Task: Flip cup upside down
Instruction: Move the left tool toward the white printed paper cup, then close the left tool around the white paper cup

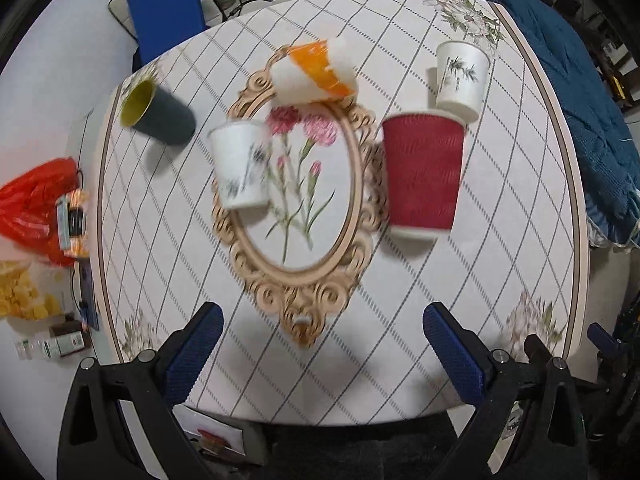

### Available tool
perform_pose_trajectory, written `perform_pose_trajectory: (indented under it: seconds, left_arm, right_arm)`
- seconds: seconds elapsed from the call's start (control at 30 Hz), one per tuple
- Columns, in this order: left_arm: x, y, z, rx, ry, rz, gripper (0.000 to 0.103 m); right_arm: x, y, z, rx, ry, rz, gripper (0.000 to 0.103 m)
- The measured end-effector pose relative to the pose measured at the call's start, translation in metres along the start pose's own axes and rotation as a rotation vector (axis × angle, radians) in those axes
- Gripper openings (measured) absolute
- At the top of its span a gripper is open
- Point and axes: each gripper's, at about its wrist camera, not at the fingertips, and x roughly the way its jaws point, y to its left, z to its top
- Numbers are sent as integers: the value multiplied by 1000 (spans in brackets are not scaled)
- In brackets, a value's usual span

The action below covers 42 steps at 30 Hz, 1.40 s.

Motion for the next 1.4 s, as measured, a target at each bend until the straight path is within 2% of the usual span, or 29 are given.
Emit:
perform_pose_trajectory:
  seconds: [0.43,0.63,0.77,1.0,1.33,1.4]
  left_arm:
    - [-6,-51,126,59,-50,-17,103]
    - [12,-76,184,108,-23,-6,103]
    - [32,-94,209,151,15,4,103]
    - [71,-125,230,220,99,8,103]
    - [109,-155,230,307,161,10,102]
    - [114,-159,230,319,162,6,87]
  right_arm:
    - [26,-27,97,23,12,-13,103]
    - [34,-38,136,46,14,-18,103]
    - [40,-44,157,54,16,-29,103]
    - [52,-56,186,67,16,-56,103]
    - [63,-60,202,56,18,-95,103]
    - [63,-60,203,56,17,-97,103]
